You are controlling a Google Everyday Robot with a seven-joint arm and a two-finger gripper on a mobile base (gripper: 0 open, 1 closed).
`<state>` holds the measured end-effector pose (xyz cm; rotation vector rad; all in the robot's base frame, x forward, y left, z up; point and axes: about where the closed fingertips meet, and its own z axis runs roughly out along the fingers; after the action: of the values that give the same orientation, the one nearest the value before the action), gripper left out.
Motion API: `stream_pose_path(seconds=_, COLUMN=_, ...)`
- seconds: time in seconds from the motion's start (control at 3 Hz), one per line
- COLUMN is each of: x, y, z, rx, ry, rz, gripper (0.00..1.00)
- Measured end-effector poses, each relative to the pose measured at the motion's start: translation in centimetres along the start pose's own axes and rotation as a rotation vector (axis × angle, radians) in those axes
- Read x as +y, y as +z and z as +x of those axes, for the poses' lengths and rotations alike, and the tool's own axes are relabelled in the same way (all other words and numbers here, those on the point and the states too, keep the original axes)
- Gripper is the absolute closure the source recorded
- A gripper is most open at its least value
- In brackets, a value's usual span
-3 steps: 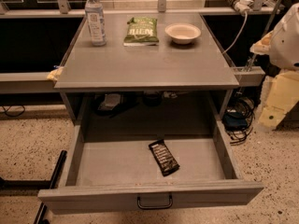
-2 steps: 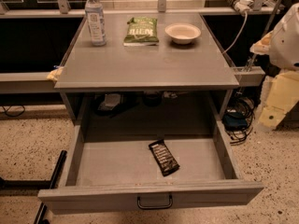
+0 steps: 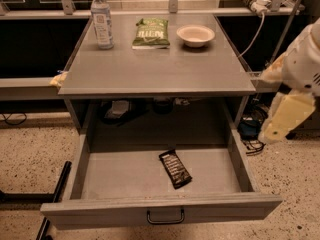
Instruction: Pick rxbar chocolate from top drawer and place on counter
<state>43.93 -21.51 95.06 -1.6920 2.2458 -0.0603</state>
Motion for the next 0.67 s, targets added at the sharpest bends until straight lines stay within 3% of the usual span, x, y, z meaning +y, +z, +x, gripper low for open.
stream_pose_path(seconds=0.33, x=0.6, y=6.1, z=0.8, rx=-0.038, ry=0.058, rz=-0.026, gripper=0.46)
stream_pose_path(seconds=0.67, x=-0.1, y=12.6, z=-0.2, rx=-0.111, ry=0.130, rz=-0.042, gripper=0.69)
